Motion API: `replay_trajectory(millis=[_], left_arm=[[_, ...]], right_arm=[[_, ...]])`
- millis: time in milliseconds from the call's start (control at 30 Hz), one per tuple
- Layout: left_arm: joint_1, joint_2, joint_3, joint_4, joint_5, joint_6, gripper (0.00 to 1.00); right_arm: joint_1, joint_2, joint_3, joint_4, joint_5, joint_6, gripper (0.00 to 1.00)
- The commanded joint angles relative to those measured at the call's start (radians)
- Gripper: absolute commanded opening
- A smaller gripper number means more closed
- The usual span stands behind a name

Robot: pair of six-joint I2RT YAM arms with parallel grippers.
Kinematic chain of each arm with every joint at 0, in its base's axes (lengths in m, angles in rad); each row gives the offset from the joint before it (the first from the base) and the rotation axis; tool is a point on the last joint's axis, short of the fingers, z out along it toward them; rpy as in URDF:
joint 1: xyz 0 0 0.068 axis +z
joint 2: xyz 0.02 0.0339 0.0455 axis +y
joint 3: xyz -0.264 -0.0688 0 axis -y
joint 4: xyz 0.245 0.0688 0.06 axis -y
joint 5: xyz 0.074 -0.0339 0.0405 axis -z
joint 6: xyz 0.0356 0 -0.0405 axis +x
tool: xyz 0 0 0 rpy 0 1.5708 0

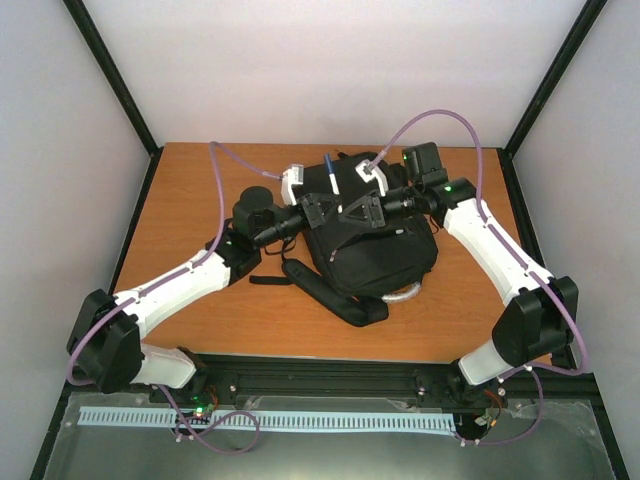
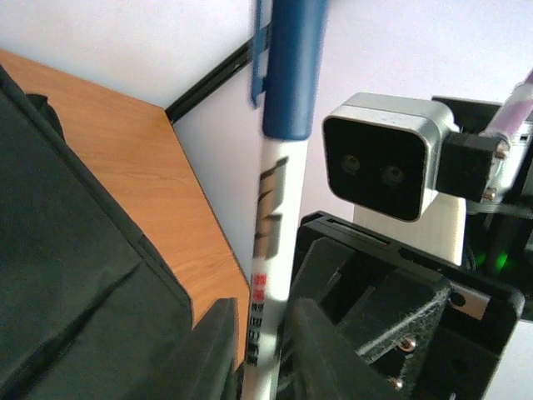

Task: Pack the student bag
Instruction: Pick up the stationery from the center of the board.

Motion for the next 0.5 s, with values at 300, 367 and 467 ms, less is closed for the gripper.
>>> replay_trajectory(millis=[300,367,467], left_arm=[[-0.010,-0.048,0.030,-0.214,0.007,0.104,0.64],[-0.010,-0.069,0.011,-0.285,-0.018,0.128,0.64],[-0.010,-0.095,-0.023,-0.374,-0.077,0.167,0.65]], right_arm=[[-0.124,-0.071,-0.066,-0.174,0.191,-0.227,0.03],[-0.168,-0.068,-0.076,-0.261,0.268,-0.304,0.03],[-0.195,-0.052,-0.080,-0.424,0.382,-0.437,0.03]])
